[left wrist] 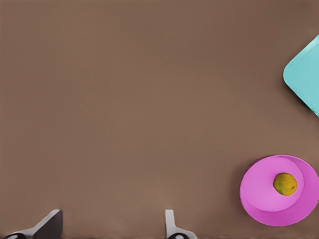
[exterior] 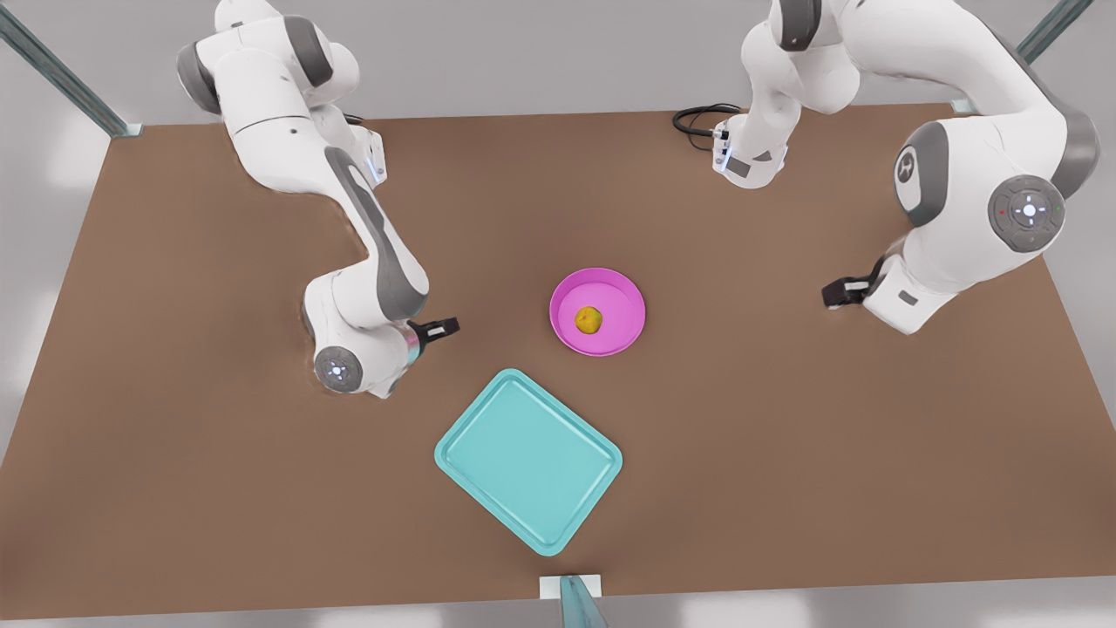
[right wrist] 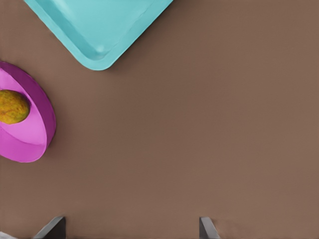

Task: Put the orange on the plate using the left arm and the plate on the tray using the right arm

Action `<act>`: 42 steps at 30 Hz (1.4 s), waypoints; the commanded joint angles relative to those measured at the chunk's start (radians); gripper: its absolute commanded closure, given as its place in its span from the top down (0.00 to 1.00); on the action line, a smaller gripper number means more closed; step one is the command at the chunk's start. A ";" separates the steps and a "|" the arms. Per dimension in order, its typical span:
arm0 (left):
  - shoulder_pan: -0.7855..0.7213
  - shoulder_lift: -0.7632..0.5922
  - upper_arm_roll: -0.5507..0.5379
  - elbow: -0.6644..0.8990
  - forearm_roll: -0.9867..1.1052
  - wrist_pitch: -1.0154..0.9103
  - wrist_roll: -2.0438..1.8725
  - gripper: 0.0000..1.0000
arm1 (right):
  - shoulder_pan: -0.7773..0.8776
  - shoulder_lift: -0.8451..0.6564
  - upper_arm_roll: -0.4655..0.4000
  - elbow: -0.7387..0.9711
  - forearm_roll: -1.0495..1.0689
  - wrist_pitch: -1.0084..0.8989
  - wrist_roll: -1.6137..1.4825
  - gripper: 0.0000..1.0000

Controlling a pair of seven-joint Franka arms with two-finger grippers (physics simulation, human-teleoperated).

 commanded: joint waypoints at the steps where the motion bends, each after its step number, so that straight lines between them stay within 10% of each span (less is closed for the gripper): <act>1: 0.459 -0.102 -0.563 -0.020 0.143 -0.085 0.017 1.00 | 0.095 -0.042 0.009 -0.127 0.145 0.488 0.091 1.00; 7: 0.514 -0.119 -0.637 -0.088 0.158 -0.031 -0.008 1.00 | 0.175 -0.102 0.060 -0.458 0.423 0.854 0.212 1.00; 14: 0.511 -0.077 -0.640 -0.091 0.069 -0.031 -0.010 1.00 | 0.189 0.052 0.162 -0.345 0.510 1.040 0.210 1.00; 37: 0.504 -0.059 -0.624 -0.005 0.152 -0.022 0.007 1.00 | 0.210 0.199 0.196 -0.202 0.470 0.887 -0.075 1.00; 42: 0.504 -0.043 -0.624 -0.005 0.151 -0.018 0.006 1.00 | 0.203 0.201 0.195 -0.201 0.470 0.861 -0.076 0.74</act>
